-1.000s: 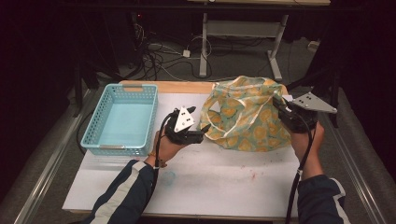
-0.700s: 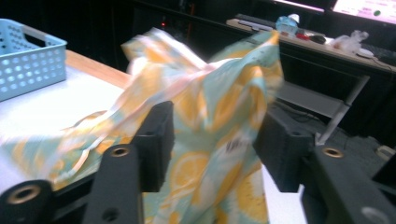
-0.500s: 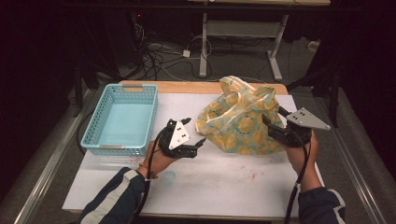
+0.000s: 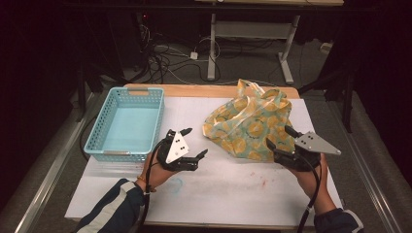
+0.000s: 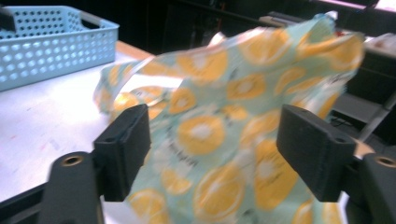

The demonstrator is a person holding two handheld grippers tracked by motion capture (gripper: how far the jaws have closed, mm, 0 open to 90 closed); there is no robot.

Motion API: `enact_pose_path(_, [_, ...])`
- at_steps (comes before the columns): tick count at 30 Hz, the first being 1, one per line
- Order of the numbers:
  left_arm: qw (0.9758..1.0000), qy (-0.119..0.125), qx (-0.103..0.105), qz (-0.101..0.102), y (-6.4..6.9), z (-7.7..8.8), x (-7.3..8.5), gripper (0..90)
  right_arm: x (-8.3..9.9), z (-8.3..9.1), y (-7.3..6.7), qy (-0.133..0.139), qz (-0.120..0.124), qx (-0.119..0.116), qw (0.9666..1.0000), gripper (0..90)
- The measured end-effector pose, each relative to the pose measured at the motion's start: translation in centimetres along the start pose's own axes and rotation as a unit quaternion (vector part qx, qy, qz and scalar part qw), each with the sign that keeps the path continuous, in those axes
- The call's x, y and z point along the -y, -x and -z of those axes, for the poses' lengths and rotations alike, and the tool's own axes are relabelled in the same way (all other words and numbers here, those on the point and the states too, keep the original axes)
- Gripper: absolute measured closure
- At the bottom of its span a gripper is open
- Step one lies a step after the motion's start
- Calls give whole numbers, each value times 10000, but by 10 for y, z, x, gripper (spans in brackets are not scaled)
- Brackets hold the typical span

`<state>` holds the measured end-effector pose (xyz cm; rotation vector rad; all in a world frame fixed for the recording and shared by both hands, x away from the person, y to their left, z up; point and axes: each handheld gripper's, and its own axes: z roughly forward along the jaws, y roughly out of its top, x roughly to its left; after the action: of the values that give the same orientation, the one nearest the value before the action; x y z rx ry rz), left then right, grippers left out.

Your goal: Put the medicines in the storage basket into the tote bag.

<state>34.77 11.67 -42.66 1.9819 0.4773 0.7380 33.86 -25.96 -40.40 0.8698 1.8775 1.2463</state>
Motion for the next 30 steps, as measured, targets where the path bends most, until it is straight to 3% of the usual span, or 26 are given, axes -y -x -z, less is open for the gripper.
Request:
enact_pose_path(5, [9999,-43,-21,103,-1,9,8,181,12,8,-12,-57,54,-94,9999,217])
enact_pose_path(15, [9999,-31,-101,57,3,30,20,181,26,22,-31,-66,93,-284,9995,163])
enact_pose_path(19, [9999,-70,-157,4,4,41,26,181,30,27,-39,-122,293,-289,9991,159])
enact_pose_path(26, [9994,-230,-266,12,1,60,46,181,37,34,-46,-164,362,-314,9987,158])
enact_pose_path(30, [9989,-295,-335,117,-5,71,57,181,42,36,-47,-246,379,-348,9984,158])
